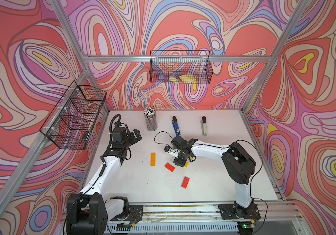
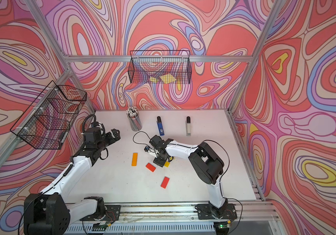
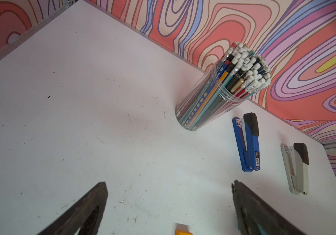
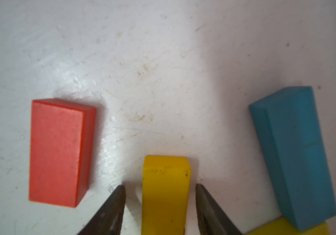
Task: Assemble the letter p with building blocks
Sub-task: Place the building block at the center of the board, then pick up the building block from the center of the board.
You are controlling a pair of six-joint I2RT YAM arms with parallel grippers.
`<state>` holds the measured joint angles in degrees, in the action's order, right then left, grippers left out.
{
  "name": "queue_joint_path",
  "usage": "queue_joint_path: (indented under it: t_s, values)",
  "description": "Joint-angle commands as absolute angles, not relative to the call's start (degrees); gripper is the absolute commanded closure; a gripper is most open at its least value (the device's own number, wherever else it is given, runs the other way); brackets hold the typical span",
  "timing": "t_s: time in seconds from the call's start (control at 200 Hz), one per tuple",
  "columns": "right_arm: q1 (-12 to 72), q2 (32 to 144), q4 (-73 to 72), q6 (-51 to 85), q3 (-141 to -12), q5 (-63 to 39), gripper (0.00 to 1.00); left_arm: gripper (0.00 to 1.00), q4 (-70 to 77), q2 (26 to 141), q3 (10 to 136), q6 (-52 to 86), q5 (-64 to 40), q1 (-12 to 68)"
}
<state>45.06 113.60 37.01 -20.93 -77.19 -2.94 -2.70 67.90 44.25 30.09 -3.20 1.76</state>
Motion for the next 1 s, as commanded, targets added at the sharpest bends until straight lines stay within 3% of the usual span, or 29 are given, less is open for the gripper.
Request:
queue_joint_path:
  t_s: [0.0,0.391,0.992]
  values:
    - [44.98,115.55,38.88,-20.62,-80.07,-3.62,0.44,0.01,-1.51,66.90,43.46,30.42,-3.31,1.32]
    - [45.18,112.79,43.90,-23.46,-81.54,2.32,0.77,0.01,1.89,67.57,41.66,31.66,-3.67,1.32]
    - [45.44,108.57,43.53,-34.34,-73.57,-3.65,0.74,0.01,3.07,67.67,41.48,32.65,-3.91,1.32]
